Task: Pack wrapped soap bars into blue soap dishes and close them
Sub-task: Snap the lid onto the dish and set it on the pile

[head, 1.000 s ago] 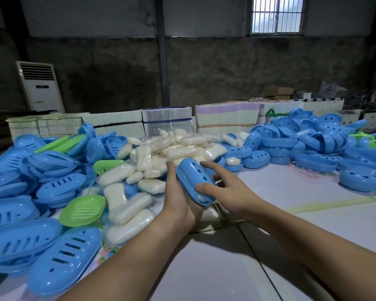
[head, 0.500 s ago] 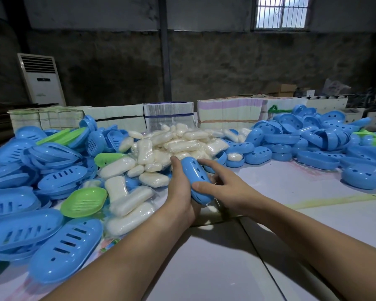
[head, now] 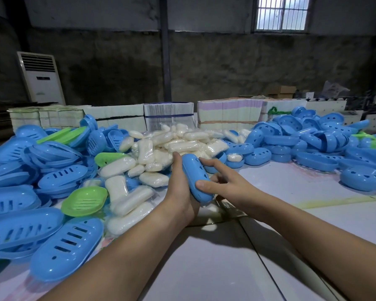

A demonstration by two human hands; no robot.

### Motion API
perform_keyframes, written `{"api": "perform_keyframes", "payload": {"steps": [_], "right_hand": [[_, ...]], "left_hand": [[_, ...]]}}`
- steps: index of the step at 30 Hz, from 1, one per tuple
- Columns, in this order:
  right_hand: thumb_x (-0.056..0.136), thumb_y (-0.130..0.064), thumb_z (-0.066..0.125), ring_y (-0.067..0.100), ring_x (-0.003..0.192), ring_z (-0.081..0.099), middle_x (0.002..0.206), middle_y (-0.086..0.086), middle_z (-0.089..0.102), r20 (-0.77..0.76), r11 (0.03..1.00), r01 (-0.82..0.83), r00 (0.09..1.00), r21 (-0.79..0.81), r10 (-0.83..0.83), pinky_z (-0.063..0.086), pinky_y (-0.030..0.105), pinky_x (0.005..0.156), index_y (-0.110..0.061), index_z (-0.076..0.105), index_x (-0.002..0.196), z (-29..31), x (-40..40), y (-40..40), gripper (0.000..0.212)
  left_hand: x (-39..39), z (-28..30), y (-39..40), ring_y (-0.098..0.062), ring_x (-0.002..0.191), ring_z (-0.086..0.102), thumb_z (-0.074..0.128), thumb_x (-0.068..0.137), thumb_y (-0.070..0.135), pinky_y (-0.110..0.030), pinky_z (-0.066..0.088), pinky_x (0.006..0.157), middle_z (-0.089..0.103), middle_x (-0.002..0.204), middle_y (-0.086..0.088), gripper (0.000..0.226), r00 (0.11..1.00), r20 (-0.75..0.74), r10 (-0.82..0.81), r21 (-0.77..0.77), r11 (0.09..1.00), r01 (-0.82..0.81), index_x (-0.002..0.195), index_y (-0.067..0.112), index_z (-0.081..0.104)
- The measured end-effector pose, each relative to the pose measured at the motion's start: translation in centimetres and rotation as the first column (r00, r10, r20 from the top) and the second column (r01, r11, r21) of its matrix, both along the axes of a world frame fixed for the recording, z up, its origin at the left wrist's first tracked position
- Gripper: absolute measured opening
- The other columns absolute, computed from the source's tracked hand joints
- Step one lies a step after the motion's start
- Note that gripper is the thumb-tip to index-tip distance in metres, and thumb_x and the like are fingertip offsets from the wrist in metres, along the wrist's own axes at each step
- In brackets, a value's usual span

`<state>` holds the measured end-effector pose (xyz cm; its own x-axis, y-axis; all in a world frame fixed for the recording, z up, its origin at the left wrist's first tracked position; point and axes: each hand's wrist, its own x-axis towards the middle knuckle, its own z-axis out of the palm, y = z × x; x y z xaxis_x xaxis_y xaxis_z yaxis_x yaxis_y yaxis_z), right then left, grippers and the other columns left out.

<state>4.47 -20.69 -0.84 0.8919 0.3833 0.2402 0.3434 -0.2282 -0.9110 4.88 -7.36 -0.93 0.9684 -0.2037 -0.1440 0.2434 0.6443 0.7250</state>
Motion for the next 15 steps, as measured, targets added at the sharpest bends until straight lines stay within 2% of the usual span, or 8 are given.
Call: {"api": "perform_keyframes", "payload": {"steps": [1,2,4,7,9,11,13,15], "right_hand": [[0.085,-0.033,0.072,0.013,0.08,0.067,0.091,0.021,0.063,-0.015,1.0,-0.009,1.0,0.01,0.009,0.051,0.013,0.069,-0.038,0.046,0.138,0.1,0.0,-0.2,0.058],[0.085,-0.038,0.072,0.012,0.085,0.069,0.096,0.015,0.069,-0.027,1.0,-0.016,1.0,0.014,0.017,0.051,0.011,0.069,-0.045,0.046,0.134,0.2,0.0,-0.5,0.056],[0.084,-0.047,0.071,0.0,0.088,0.069,0.094,-0.007,0.074,-0.038,0.999,-0.033,0.999,0.007,0.033,0.048,0.006,0.065,-0.057,0.044,0.127,0.2,0.1,-0.9,0.052],[0.084,-0.04,0.069,-0.003,0.092,0.068,0.108,-0.013,0.069,-0.02,0.999,-0.033,0.999,0.027,0.033,0.049,0.007,0.068,-0.058,0.039,0.13,-0.1,0.3,-0.6,0.057],[0.078,-0.039,0.071,-0.003,0.096,0.067,0.123,-0.017,0.058,0.009,0.998,-0.025,1.0,0.057,0.025,0.052,0.012,0.072,-0.062,0.039,0.126,-0.5,0.5,-0.3,0.062],[0.07,-0.045,0.069,-0.008,0.098,0.064,0.127,-0.025,0.051,0.021,0.998,-0.007,1.0,0.064,0.006,0.052,0.012,0.074,-0.072,0.041,0.117,-0.4,0.4,-0.2,0.061],[0.068,-0.048,0.063,-0.013,0.095,0.06,0.126,-0.029,0.047,0.038,0.998,0.038,0.998,0.046,-0.04,0.048,0.007,0.071,-0.079,0.04,0.111,-0.1,0.3,-0.5,0.058],[0.07,-0.047,0.06,-0.016,0.09,0.057,0.121,-0.031,0.045,0.079,0.996,0.085,0.993,0.03,-0.087,0.045,0.003,0.066,-0.078,0.039,0.113,0.2,0.3,-0.9,0.057]], "left_hand": [[0.0,0.0,0.1,-0.037,0.079,0.076,0.038,0.086,0.082,-0.042,0.061,0.069,0.074,0.089,-0.027,0.082,1.0,0.023,-0.018,-0.008,1.0,0.019,0.114,0.009,0.065],[0.1,0.0,0.2,-0.04,0.088,0.075,0.038,0.088,0.08,-0.047,0.059,0.08,0.074,0.096,-0.029,0.081,0.998,0.046,-0.03,-0.013,0.999,0.031,0.118,0.009,0.063],[0.1,0.0,0.3,-0.041,0.097,0.073,0.035,0.093,0.074,-0.053,0.053,0.093,0.074,0.102,-0.028,0.075,0.995,0.093,-0.03,-0.01,0.999,0.031,0.123,0.01,0.062],[0.0,-0.2,-0.1,-0.035,0.095,0.074,0.035,0.097,0.068,-0.049,0.057,0.083,0.077,0.098,-0.019,0.067,0.987,0.158,-0.006,0.018,1.0,0.003,0.12,0.012,0.065],[-0.2,-0.3,-0.5,-0.032,0.105,0.071,0.038,0.096,0.067,-0.046,0.059,0.081,0.076,0.106,-0.016,0.065,0.984,0.179,-0.001,0.035,0.999,-0.005,0.121,0.014,0.066],[-0.5,-0.2,-0.6,-0.031,0.112,0.069,0.039,0.092,0.068,-0.047,0.059,0.083,0.073,0.118,-0.015,0.065,0.979,0.201,-0.025,0.041,0.999,0.017,0.121,0.017,0.07],[-0.6,-0.4,-0.7,-0.026,0.113,0.069,0.044,0.084,0.069,-0.048,0.058,0.089,0.073,0.121,-0.009,0.059,0.973,0.231,-0.029,0.056,0.998,0.016,0.108,0.027,0.079],[-0.8,-0.8,-1.0,-0.023,0.118,0.066,0.046,0.078,0.068,-0.049,0.051,0.101,0.072,0.124,-0.002,0.048,0.966,0.256,-0.022,0.081,0.997,0.001,0.095,0.039,0.081]]}}
